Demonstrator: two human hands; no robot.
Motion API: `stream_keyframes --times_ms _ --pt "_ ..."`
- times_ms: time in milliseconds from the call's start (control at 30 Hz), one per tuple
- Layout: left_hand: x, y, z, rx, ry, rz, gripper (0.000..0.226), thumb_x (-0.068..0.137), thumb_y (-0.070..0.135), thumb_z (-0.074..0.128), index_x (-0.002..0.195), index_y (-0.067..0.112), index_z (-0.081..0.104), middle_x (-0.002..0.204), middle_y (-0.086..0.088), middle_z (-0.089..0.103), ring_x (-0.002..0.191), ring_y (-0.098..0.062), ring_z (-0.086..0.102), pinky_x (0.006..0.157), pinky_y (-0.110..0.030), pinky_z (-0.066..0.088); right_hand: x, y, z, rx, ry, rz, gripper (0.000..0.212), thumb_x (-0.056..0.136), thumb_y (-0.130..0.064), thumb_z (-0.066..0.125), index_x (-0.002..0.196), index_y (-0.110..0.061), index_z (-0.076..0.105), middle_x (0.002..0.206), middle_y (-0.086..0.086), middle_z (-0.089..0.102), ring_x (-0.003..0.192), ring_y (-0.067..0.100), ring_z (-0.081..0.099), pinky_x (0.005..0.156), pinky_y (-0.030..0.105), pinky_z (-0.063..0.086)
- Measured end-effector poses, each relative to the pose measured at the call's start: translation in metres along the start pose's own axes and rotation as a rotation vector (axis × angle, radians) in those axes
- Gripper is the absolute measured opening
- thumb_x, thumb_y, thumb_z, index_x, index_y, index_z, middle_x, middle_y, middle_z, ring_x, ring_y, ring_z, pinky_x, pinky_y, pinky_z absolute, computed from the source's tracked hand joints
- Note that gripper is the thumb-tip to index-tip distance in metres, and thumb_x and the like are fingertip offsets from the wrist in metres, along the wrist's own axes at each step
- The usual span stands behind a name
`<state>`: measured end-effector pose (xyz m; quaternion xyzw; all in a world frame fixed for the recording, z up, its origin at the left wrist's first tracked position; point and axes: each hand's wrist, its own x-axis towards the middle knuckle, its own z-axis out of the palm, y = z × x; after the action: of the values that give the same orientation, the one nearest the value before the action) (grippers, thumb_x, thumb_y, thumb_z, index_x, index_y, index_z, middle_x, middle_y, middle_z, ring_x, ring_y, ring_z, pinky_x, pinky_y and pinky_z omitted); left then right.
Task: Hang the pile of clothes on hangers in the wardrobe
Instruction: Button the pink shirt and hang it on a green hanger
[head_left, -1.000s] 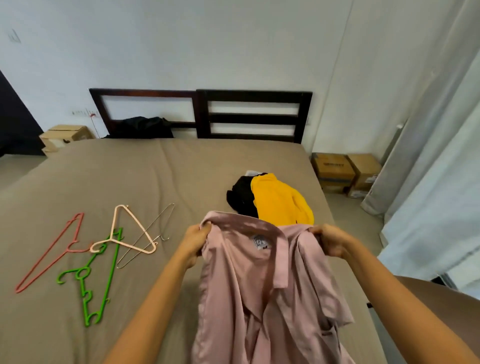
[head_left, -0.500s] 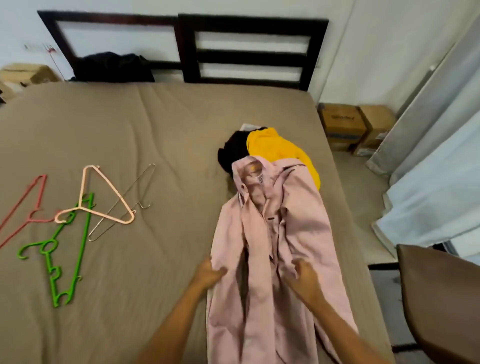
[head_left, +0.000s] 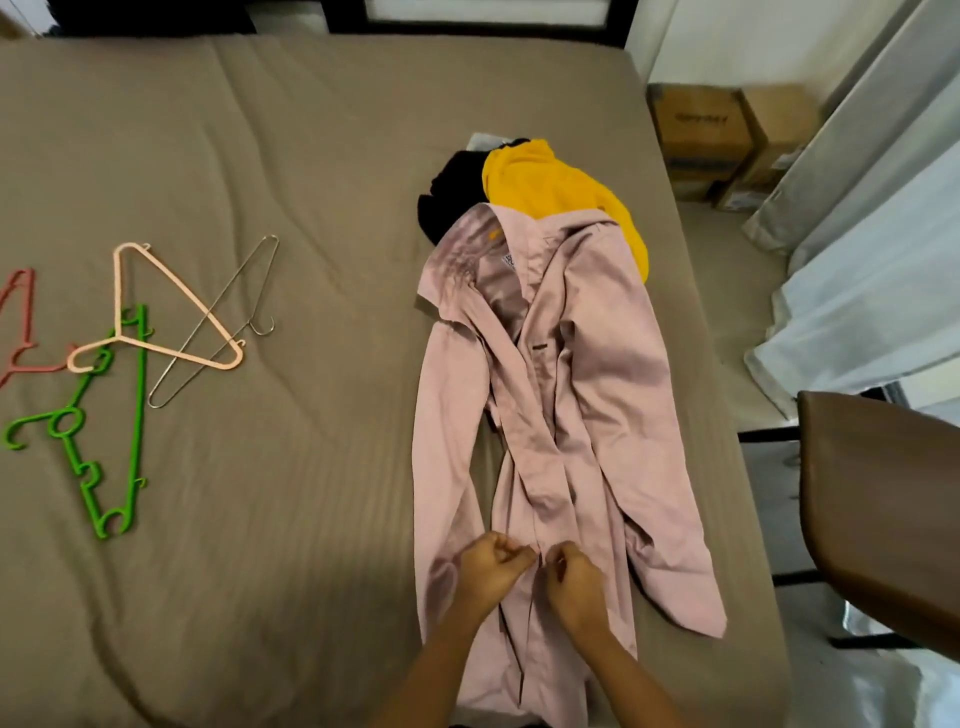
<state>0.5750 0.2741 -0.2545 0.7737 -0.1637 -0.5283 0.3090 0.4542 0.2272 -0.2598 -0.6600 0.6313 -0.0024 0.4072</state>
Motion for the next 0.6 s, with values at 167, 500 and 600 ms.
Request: stream_keyframes --times_ms 167,500,600 --pt "-0.005 -0.014 0.015 0.003 -0.072 -0.030 0.017 0.075 0.039 0.067 0.071 0.024 0.059 0.076 -0.004 0.066 0.077 -0.022 0.064 0.078 -0.037 0.053 -0.015 0.020 0.018 -0.256 -0.011 0.105 0.045 0.079 -0.038 0.069 0.108 -0.012 0.047 0.103 0.005 0.055 0.096 0.027 0.056 0.075 0.033 0.045" --pt "-0.027 -0.034 -0.016 -0.054 -0.096 0.048 0.016 0.084 0.012 0.069 0.076 0.011 0.056 0.066 0.001 0.054 0.061 -0.004 0.052 0.059 -0.012 0.044 -0.066 0.007 0.042 0.753 -0.263 0.118 0.034 0.093 0.012 0.040 0.081 -0.007 0.066 0.075 -0.004 0.069 0.078 0.013 0.063 0.076 0.019 0.052" --pt "-0.027 -0.048 -0.029 -0.007 0.042 0.091 0.037 0.084 0.015 0.070 0.058 0.016 0.043 0.053 0.006 0.043 0.050 -0.003 0.041 0.053 -0.018 0.036 -0.064 0.007 0.046 0.692 -0.341 0.154 0.038 0.089 0.014 0.039 0.077 -0.007 0.067 0.077 0.004 0.069 0.082 0.021 0.062 0.077 0.023 0.051"
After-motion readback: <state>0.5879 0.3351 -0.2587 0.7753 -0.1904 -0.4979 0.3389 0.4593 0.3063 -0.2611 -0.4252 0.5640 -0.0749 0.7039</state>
